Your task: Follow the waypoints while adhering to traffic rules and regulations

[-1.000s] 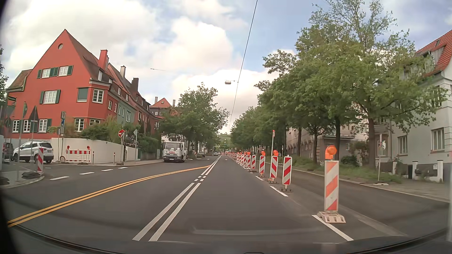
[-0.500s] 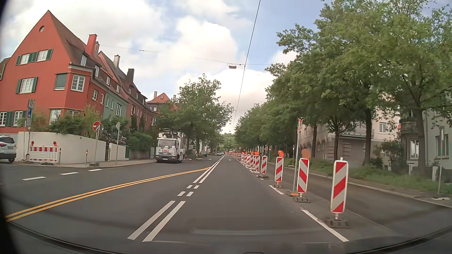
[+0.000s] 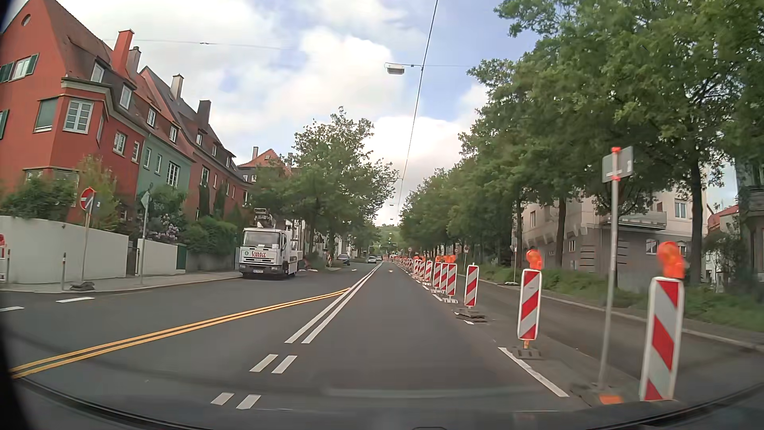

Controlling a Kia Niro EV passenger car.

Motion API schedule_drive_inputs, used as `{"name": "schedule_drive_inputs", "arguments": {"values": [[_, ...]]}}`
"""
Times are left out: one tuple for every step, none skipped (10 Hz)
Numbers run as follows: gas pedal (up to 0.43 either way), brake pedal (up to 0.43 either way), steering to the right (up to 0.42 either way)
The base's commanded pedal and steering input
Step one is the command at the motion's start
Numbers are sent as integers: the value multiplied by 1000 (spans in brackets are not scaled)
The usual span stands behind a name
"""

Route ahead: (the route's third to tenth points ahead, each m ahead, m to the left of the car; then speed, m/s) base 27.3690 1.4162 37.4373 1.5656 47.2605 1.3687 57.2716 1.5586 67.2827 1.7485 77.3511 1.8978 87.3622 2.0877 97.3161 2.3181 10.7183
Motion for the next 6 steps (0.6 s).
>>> {"name": "schedule_drive_inputs", "arguments": {"values": [[169,0,-1],[169,0,-2],[169,0,-2],[157,0,-2],[157,0,-3],[157,0,-3]]}}
